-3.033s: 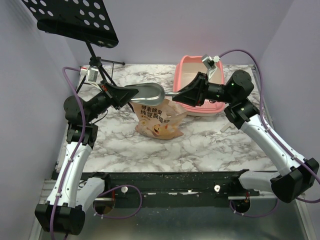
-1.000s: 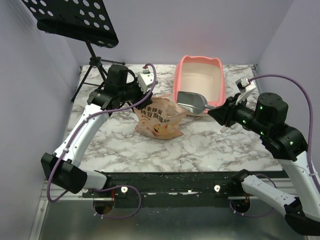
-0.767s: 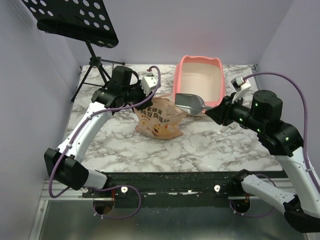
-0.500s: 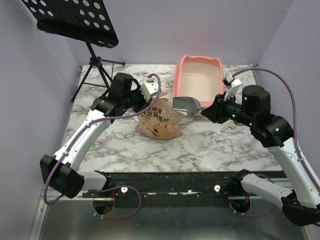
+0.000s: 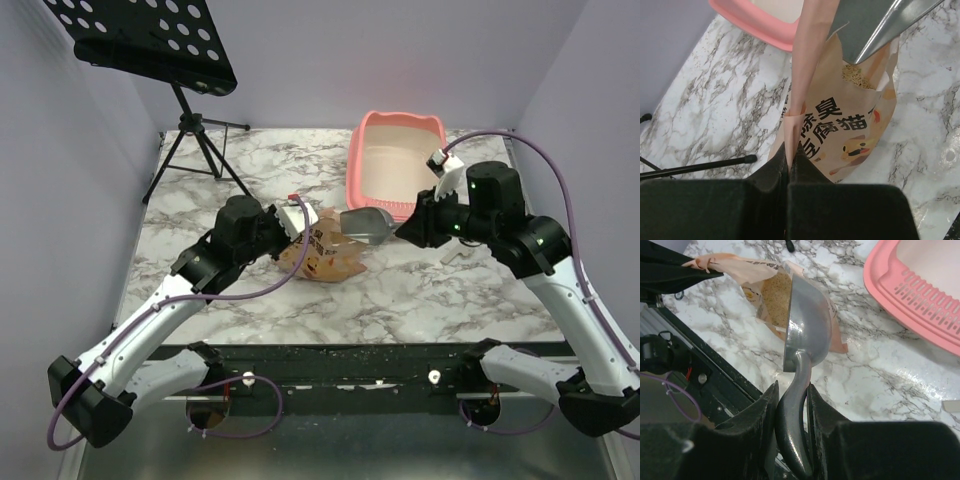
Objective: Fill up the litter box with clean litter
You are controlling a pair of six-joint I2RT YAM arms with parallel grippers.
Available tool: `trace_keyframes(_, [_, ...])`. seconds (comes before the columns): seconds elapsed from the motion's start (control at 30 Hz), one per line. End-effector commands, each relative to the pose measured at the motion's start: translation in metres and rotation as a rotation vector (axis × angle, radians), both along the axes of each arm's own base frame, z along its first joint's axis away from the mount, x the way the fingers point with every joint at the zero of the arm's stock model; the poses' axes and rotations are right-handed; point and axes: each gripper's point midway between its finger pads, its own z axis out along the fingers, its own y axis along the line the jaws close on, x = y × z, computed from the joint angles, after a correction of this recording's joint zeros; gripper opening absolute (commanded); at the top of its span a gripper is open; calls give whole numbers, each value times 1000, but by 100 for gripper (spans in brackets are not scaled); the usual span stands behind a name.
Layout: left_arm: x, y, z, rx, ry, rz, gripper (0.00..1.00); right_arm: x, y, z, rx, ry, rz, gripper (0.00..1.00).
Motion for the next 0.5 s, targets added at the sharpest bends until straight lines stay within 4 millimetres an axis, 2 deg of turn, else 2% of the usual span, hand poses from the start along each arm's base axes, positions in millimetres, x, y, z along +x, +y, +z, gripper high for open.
trace_keyframes(0.0, [3, 10, 12, -35, -77, 108, 0, -8, 3, -9, -34, 32, 53, 1])
trace_keyframes(0.2, [-8, 21, 26, -76, -136, 151, 0, -8, 18, -26, -95, 91, 111, 1])
trace_keyframes(0.3, [-18, 21, 26, -103, -143, 145, 0, -12, 30, -32, -125, 130, 152, 1])
trace_keyframes(0.47, [-31, 23, 23, -105, -183, 149, 0, -15, 40, -30, -168, 143, 168, 1])
